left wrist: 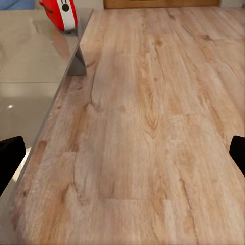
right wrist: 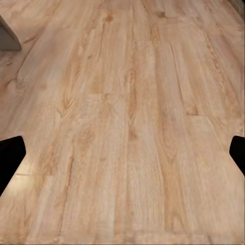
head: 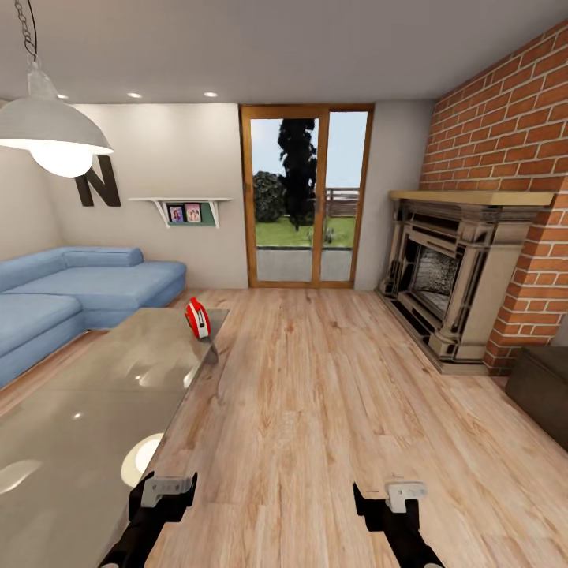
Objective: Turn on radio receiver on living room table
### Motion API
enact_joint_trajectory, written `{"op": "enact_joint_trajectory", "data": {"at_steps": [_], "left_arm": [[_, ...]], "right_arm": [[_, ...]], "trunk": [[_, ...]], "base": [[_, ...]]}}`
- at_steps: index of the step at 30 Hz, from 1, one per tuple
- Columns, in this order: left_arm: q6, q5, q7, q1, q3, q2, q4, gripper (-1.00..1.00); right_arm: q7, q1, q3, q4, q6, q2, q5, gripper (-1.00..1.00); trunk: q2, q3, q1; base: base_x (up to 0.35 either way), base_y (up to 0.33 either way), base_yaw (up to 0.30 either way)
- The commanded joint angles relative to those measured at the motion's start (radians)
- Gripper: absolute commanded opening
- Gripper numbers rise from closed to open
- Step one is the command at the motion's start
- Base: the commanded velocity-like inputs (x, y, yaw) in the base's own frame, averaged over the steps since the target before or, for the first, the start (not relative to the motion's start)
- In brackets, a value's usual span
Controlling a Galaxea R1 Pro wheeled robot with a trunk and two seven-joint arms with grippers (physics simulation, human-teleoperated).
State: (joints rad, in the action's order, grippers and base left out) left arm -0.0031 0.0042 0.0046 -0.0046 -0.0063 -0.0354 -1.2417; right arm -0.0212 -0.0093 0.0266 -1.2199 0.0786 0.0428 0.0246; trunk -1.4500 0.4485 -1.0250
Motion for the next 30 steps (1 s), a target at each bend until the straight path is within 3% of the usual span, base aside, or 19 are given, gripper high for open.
{"op": "enact_joint_trajectory", "data": {"at_steps": [1,2,5,6,10,13,16,17,23,28,30], "left_arm": [[0.000,0.000,0.000,0.000,0.000,0.000,0.001,1.00],[0.000,0.000,0.000,0.000,-0.001,0.001,0.003,1.00],[0.000,0.001,0.000,0.000,-0.001,0.001,0.005,1.00],[0.000,0.001,0.000,0.000,-0.002,0.002,0.015,1.00],[-0.002,0.000,0.000,0.000,-0.004,0.004,0.033,1.00],[-0.003,0.000,0.000,0.000,-0.004,0.004,0.038,1.00],[-0.004,0.000,0.000,0.000,-0.004,0.005,0.042,1.00],[-0.005,0.000,0.000,0.000,-0.004,0.004,0.042,1.00],[-0.004,0.002,0.000,0.000,-0.004,0.004,0.043,1.00],[-0.004,0.001,0.000,0.000,-0.003,0.003,0.047,1.00],[-0.005,0.001,0.000,0.000,-0.003,0.003,0.051,1.00]], "right_arm": [[0.000,0.000,-0.010,0.016,0.000,0.000,0.000,1.00],[0.003,-0.001,-0.086,0.090,-0.002,0.001,-0.001,1.00],[0.002,0.000,-0.149,0.112,-0.003,0.002,-0.003,1.00],[0.003,-0.001,-0.245,0.125,-0.004,0.006,-0.009,1.00],[0.005,0.000,-0.281,0.144,-0.007,0.009,-0.010,1.00],[0.006,0.000,-0.287,0.158,-0.007,0.009,-0.011,1.00],[0.008,0.000,-0.283,0.262,-0.018,0.009,-0.009,1.00],[0.008,0.000,-0.247,0.307,-0.060,0.008,-0.009,1.00],[0.006,-0.001,-0.172,0.328,-0.097,0.004,-0.007,1.00],[0.006,0.000,-0.169,0.330,-0.097,0.002,-0.008,1.00],[0.002,-0.001,-0.186,0.329,-0.096,-0.005,-0.016,1.00]], "trunk": [[0.000,0.000,0.000],[0.000,0.000,0.000],[0.000,0.000,0.000],[0.000,0.000,0.000],[0.000,0.000,0.000],[0.000,0.000,0.000],[0.000,0.000,0.000],[0.000,0.000,0.000],[0.000,0.000,0.000],[0.000,0.000,0.000],[0.000,0.000,0.000]], "base": [[0.000,0.000,0.000],[0.000,0.000,0.000],[0.000,0.000,0.000],[0.000,0.000,0.000],[0.000,0.000,0.000],[0.000,0.000,0.000],[0.000,0.000,0.000],[0.000,0.000,0.000],[0.000,0.000,0.000],[0.000,0.000,0.000],[0.000,0.000,0.000]]}}
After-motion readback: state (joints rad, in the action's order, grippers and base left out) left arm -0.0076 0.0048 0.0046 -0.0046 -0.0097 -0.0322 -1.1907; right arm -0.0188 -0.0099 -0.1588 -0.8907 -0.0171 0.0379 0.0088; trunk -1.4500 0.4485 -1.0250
